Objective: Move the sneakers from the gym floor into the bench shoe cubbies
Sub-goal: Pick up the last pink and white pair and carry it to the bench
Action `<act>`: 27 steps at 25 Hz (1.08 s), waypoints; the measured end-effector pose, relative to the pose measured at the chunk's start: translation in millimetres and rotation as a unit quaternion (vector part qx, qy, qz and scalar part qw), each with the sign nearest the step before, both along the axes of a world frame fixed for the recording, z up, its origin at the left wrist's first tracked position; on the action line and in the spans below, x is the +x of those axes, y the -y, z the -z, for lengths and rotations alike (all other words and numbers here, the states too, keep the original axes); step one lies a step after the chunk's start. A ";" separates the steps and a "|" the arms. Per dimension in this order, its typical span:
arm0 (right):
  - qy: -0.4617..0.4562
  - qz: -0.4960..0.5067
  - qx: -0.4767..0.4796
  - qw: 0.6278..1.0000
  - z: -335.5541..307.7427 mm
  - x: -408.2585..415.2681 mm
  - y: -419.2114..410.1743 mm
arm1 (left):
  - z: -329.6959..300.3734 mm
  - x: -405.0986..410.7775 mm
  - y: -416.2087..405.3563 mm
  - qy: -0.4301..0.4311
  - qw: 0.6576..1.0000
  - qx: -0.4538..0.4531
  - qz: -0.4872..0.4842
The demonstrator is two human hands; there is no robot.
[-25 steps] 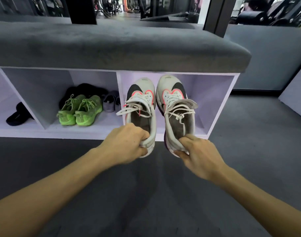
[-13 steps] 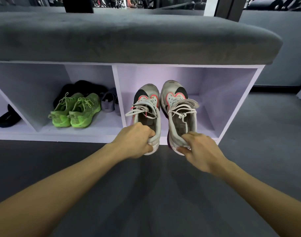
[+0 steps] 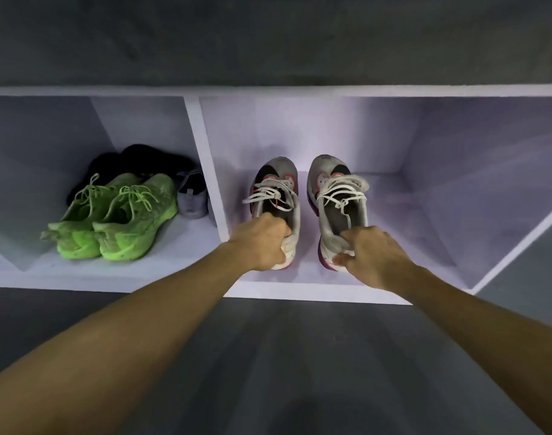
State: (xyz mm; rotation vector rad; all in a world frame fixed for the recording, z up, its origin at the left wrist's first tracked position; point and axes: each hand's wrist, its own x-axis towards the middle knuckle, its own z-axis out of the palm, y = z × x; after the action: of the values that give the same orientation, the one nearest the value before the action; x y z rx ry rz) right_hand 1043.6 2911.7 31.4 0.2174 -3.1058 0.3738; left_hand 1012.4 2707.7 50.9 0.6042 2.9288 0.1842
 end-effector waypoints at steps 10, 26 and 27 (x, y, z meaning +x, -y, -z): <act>0.035 0.034 -0.031 0.998 24.7 -68.9 -1.4 | 28.9 -66.4 -13.5 0.041 0.999 0.025 0.001; -0.038 0.032 -0.049 0.998 22.8 -63.8 5.6 | 37.0 -51.3 -11.9 -0.088 0.994 0.063 -0.035; -0.062 0.028 -0.039 0.997 19.2 -58.1 3.8 | 32.8 -45.9 -11.6 -0.095 0.992 0.071 -0.035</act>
State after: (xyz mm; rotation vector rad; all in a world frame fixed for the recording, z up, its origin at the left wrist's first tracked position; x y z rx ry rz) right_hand 985.5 2908.0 12.2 0.1468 -2.9615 0.4594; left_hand 966.5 2719.3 18.1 0.5665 3.1446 0.3661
